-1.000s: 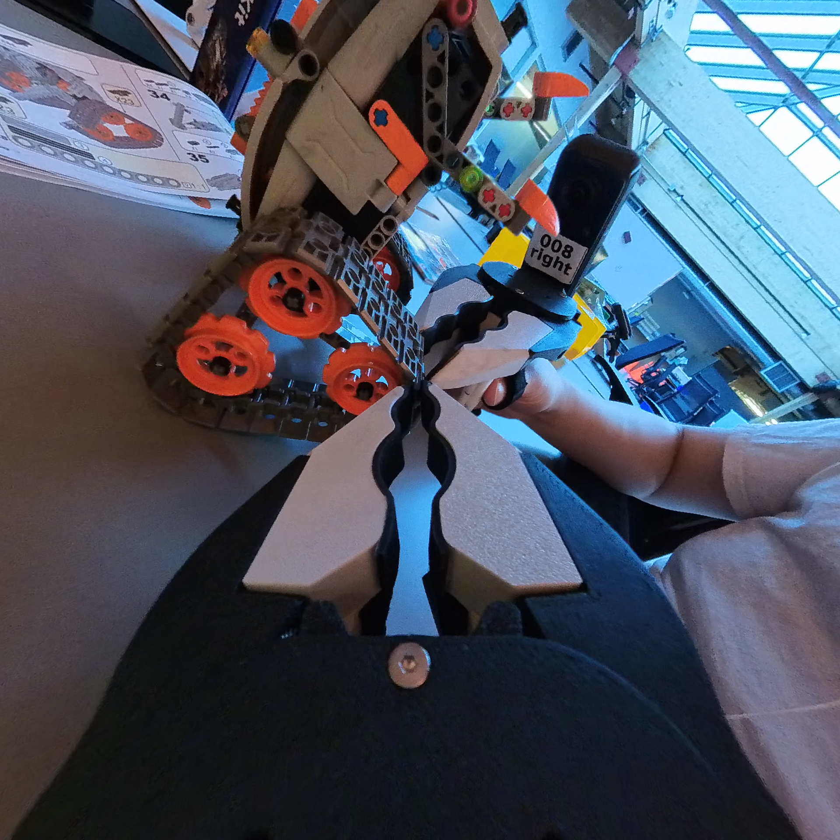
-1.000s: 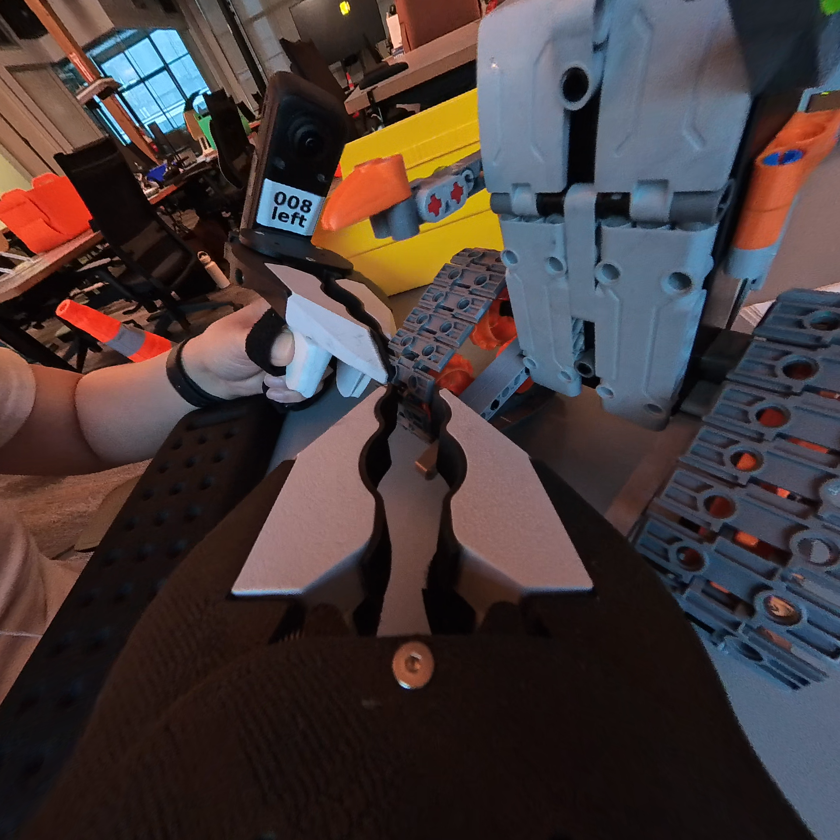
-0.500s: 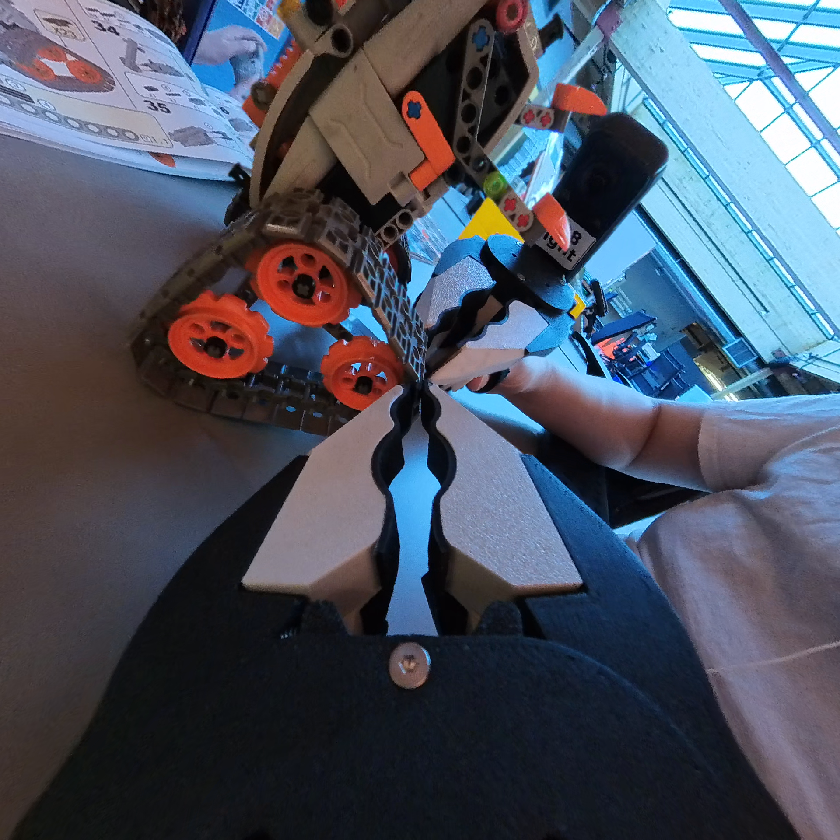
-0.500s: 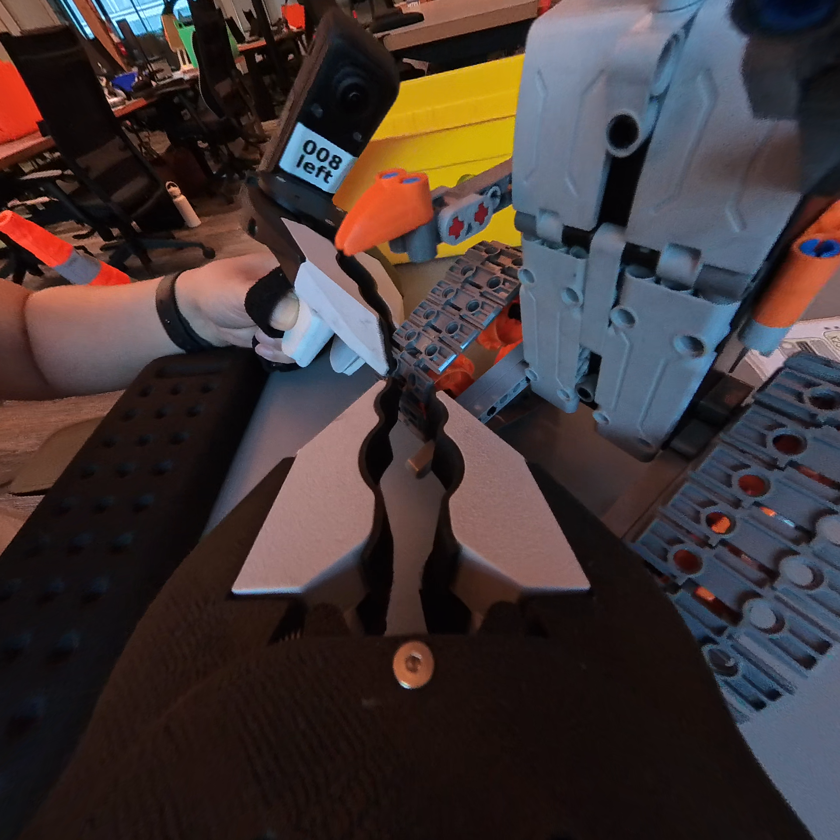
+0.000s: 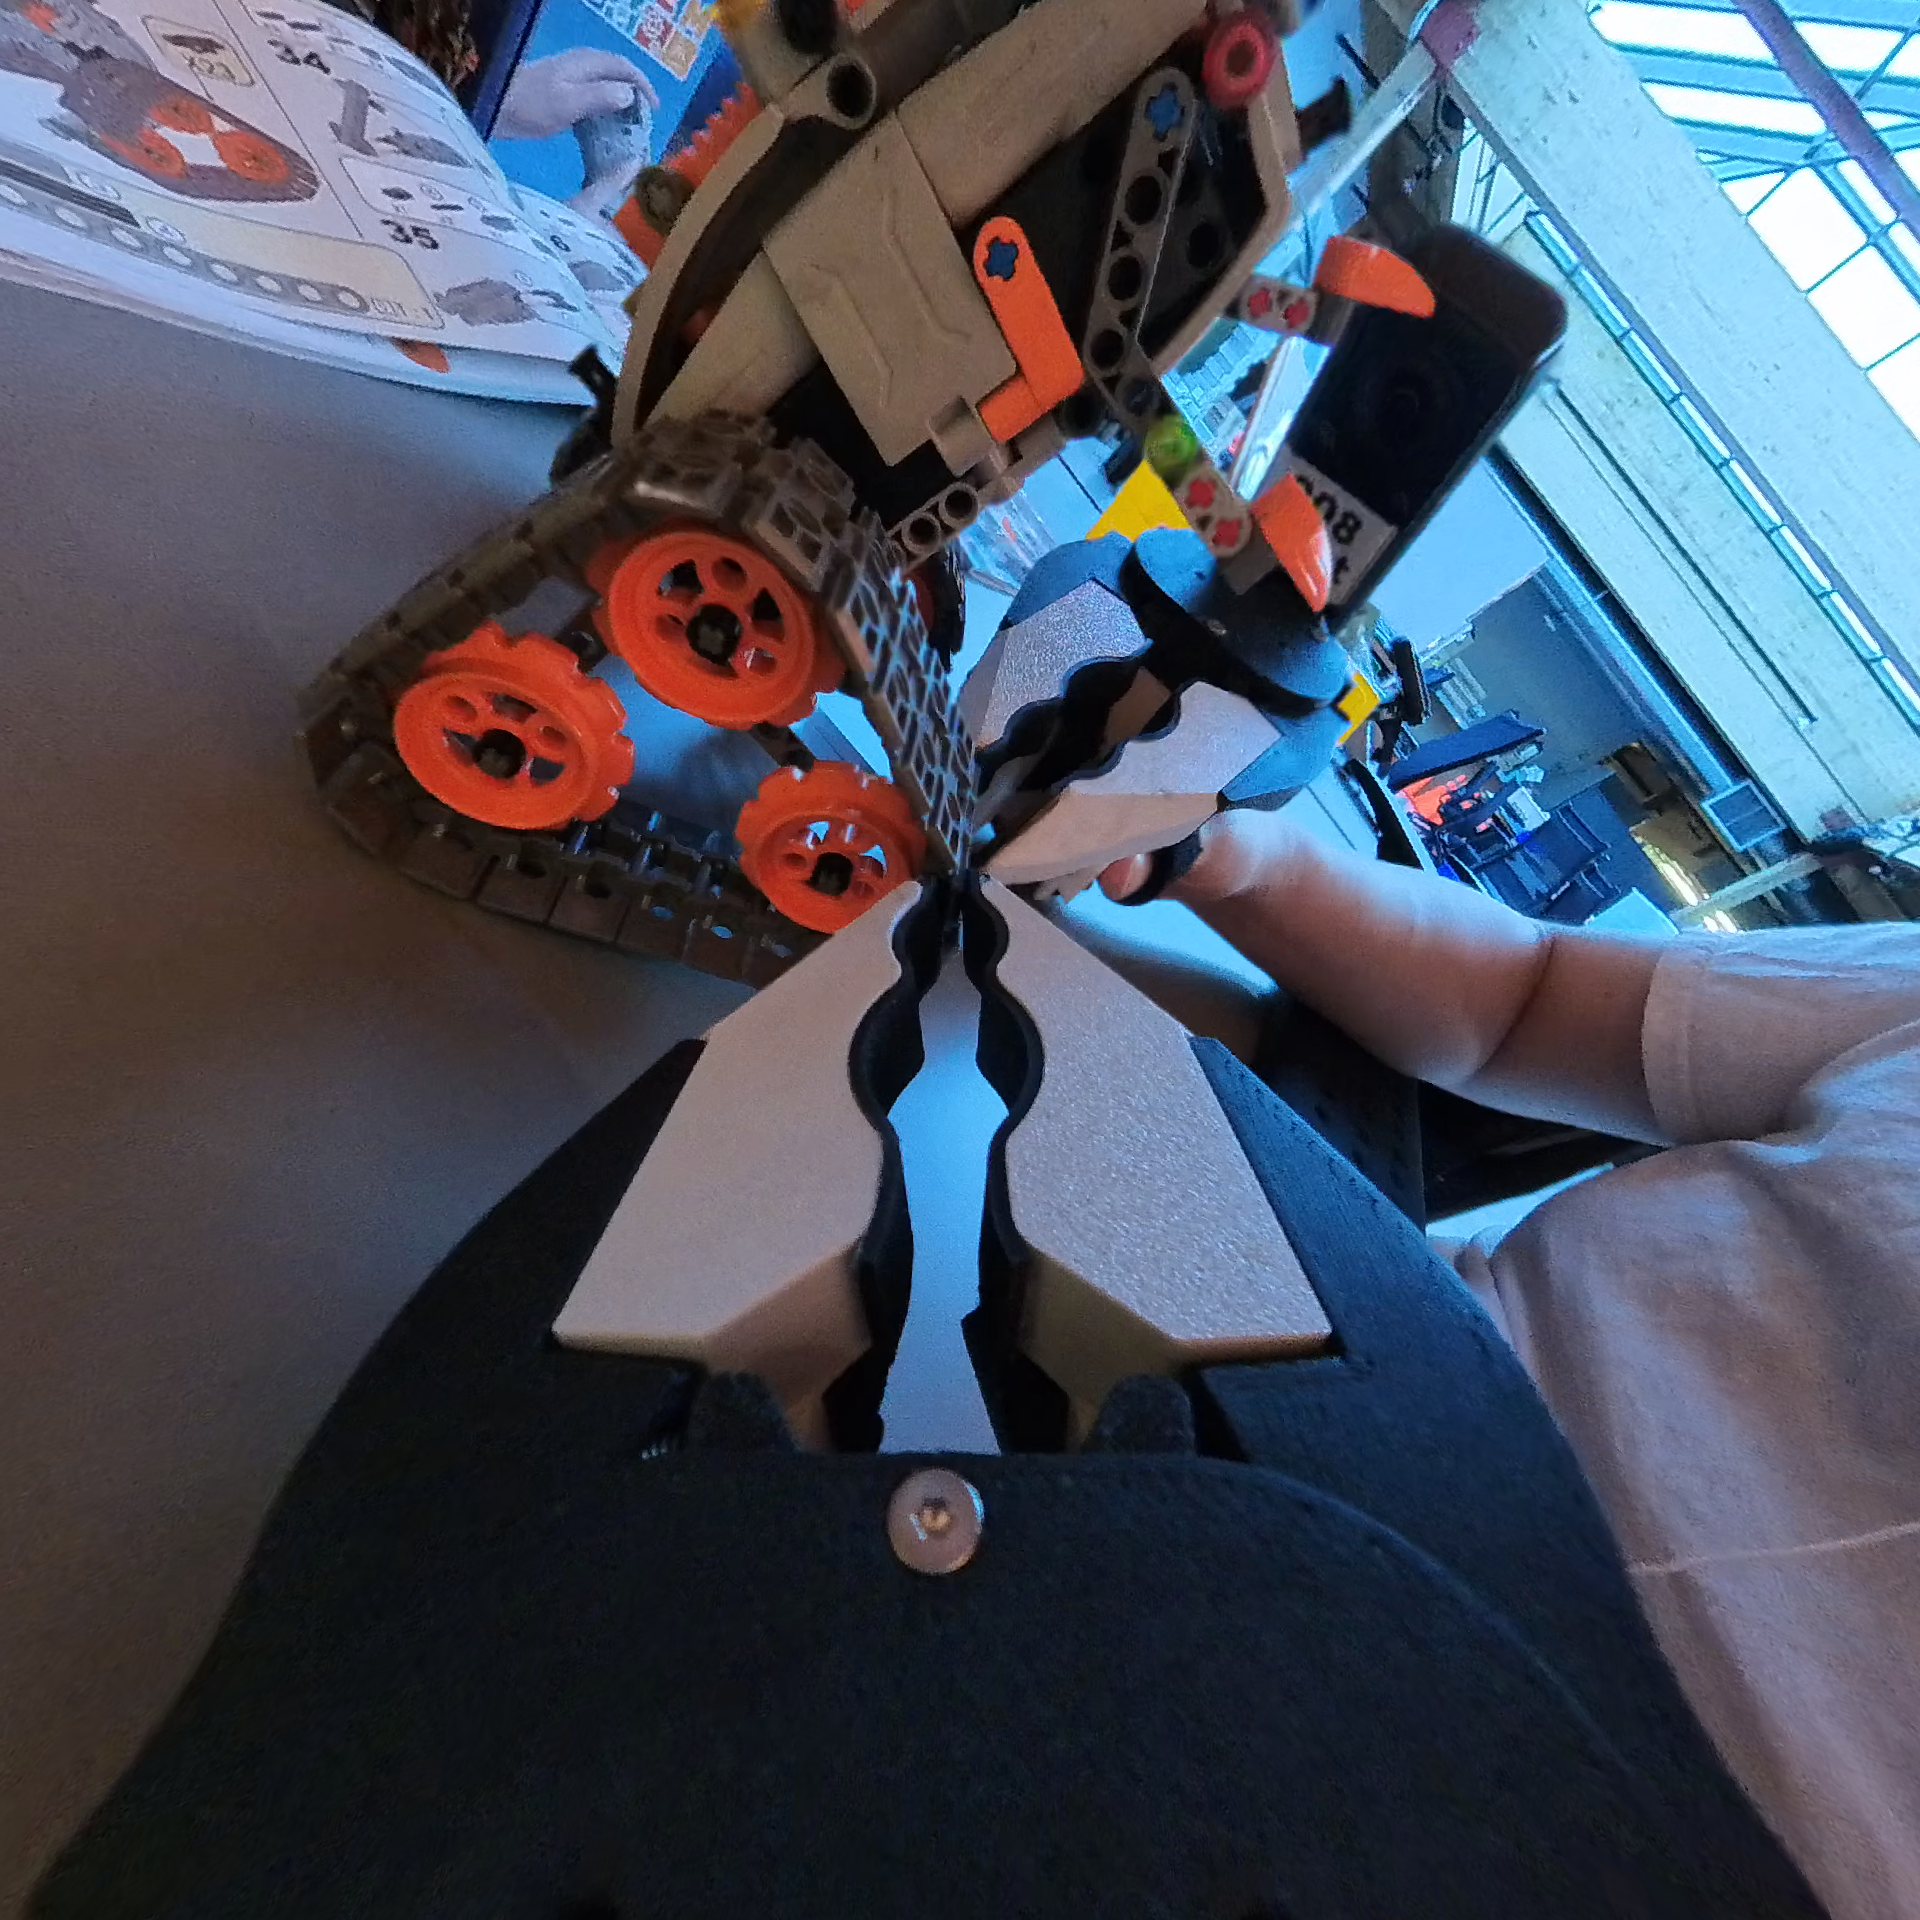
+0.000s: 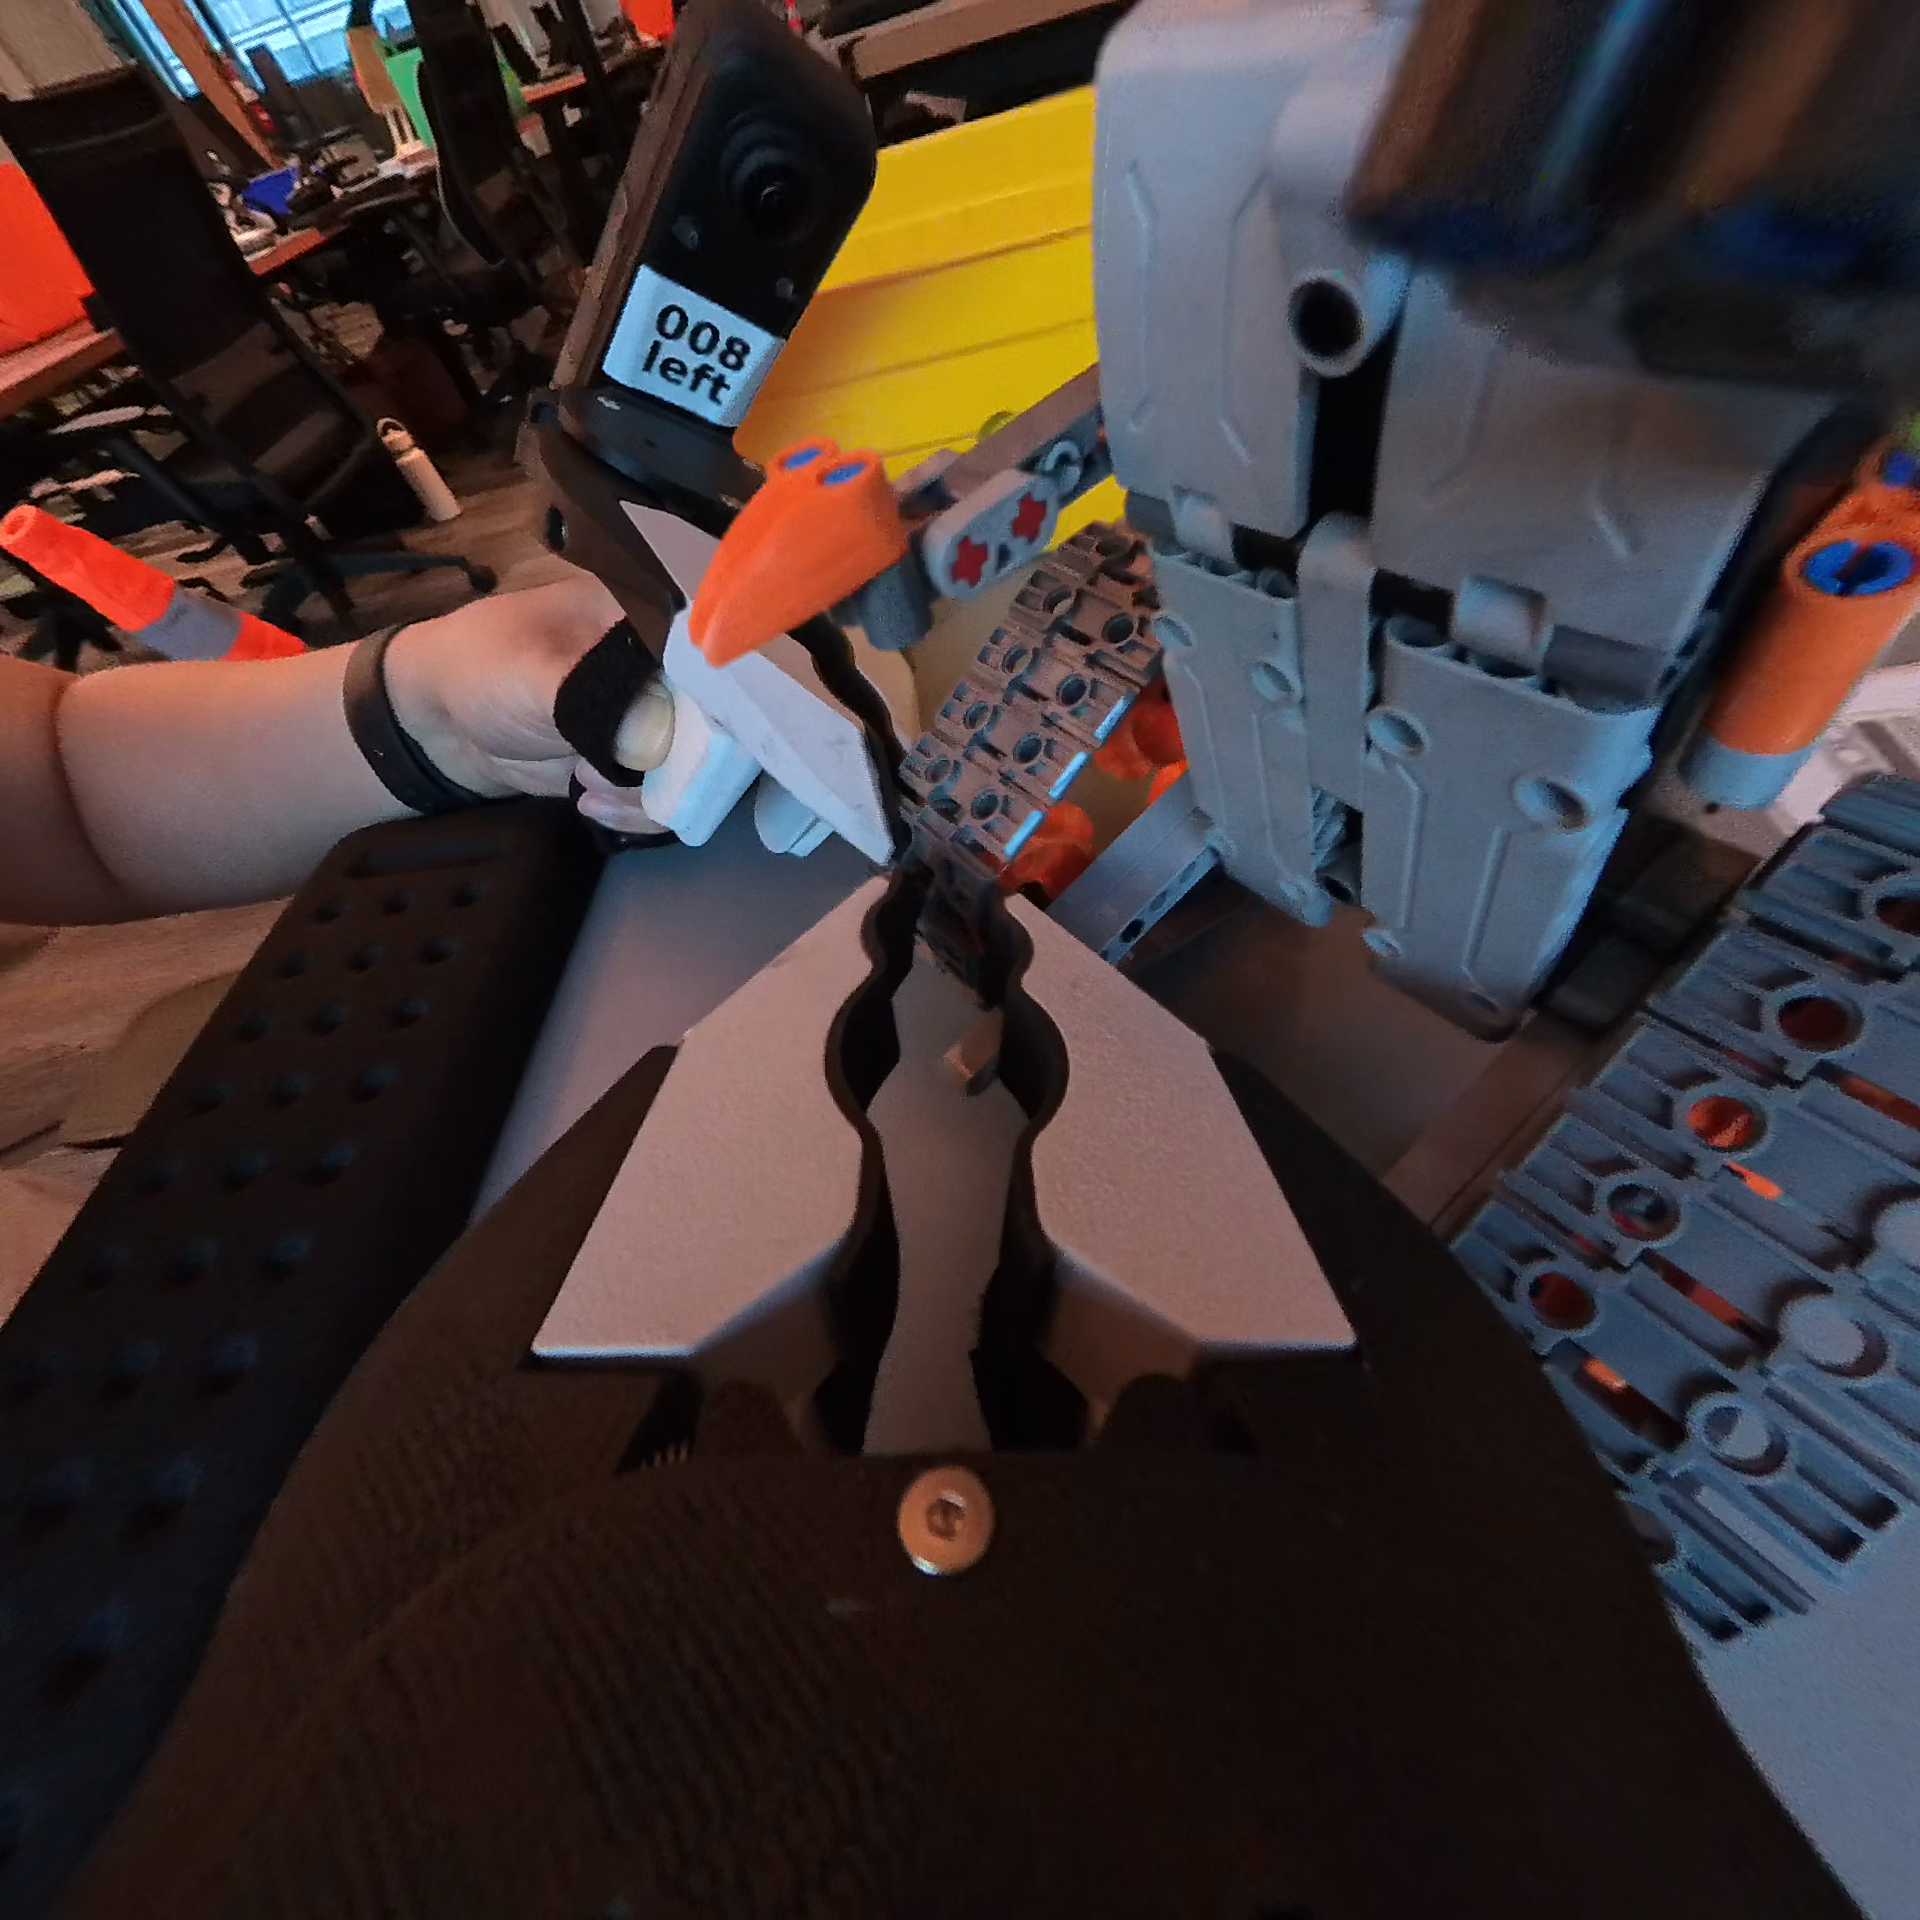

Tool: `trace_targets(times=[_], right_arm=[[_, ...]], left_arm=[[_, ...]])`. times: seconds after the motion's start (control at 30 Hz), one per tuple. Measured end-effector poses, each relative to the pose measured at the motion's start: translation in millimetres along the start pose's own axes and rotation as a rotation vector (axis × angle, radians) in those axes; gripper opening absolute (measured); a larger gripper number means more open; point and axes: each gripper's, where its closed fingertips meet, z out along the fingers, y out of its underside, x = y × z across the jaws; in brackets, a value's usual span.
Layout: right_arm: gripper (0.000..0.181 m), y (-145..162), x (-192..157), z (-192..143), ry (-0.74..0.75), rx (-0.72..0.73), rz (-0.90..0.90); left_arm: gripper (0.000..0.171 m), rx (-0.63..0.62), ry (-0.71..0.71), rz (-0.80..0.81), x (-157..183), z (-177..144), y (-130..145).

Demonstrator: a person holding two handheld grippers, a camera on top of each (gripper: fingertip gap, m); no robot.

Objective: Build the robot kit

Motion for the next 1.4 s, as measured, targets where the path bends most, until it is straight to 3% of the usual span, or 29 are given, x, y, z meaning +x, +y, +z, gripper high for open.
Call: trace_targets(times=[0.3,0.63,0.83,1.13,1.23,1.4], right_arm=[[0.007,6,7,2,0.054,-0.043,-0.040],[0.020,9,2,-7,0.052,-0.030,-0.015],[0.020,21,1,-8,0.134,-0.125,-0.170],[0.019,14,2,-8,0.161,-0.080,-0.176],[0.019,21,-6,-6,0.136,-0.117,-0.305],[0.012,35,-11,-2,0.220,-0.228,-0.700]], left_arm=[[0.001,-0.023,-0.023,-0.018,-4,3,3],[0.001,-0.013,-0.070,0.012,-8,-1,1],[0.001,-0.169,-0.172,0.148,-14,1,19],[0.001,-0.219,-0.189,0.258,-11,-2,25],[0.001,-0.233,-0.198,0.308,-11,-1,27],[0.001,-0.245,-0.214,0.372,-11,-2,28]])
